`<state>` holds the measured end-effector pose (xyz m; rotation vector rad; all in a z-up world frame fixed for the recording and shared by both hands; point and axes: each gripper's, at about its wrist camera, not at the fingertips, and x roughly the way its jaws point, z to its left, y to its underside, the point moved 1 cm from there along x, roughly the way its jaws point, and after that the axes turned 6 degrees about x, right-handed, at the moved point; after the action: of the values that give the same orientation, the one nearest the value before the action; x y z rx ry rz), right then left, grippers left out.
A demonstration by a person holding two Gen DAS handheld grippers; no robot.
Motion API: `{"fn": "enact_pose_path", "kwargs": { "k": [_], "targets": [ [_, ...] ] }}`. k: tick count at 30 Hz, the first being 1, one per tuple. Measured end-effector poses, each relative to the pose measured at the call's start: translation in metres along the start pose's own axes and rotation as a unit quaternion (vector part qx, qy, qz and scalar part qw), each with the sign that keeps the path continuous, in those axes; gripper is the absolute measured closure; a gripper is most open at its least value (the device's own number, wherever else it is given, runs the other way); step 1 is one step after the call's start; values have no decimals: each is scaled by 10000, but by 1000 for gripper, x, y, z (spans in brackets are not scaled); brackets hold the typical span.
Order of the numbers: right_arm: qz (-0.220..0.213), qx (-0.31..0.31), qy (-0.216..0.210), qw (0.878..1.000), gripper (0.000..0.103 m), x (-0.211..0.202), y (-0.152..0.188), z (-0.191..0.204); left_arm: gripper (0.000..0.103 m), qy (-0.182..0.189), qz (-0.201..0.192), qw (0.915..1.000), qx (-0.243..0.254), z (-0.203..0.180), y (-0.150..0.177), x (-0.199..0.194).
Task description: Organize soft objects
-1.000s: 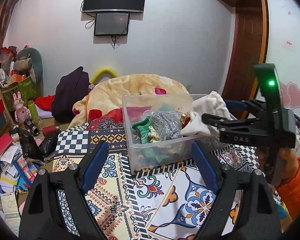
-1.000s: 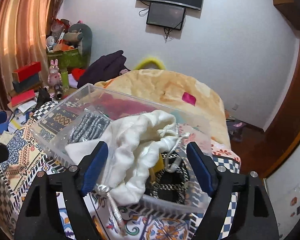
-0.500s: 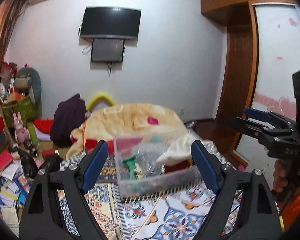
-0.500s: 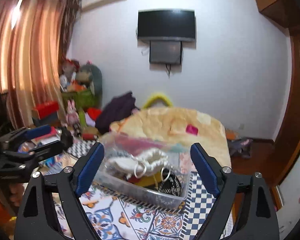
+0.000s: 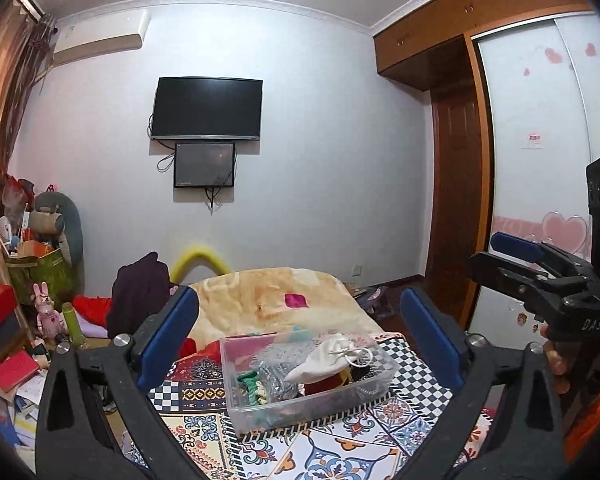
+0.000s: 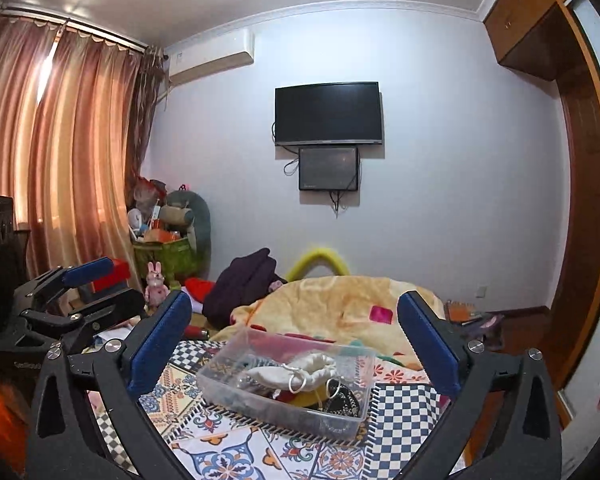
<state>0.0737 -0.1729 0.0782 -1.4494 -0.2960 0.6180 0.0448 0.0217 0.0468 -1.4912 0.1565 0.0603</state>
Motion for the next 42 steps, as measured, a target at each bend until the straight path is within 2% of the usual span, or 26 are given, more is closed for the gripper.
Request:
{"fn": "enact_pose_path", "kwargs": {
  "k": [13, 42],
  "targets": [
    [27, 40, 72, 10000, 0, -4, 10, -2, 0, -10, 58, 10000, -8, -5, -1, -2],
    [16, 17, 58, 10000, 0, -12, 7, 0, 0, 21, 126, 9999, 83, -9, 1, -3]
  ]
}}
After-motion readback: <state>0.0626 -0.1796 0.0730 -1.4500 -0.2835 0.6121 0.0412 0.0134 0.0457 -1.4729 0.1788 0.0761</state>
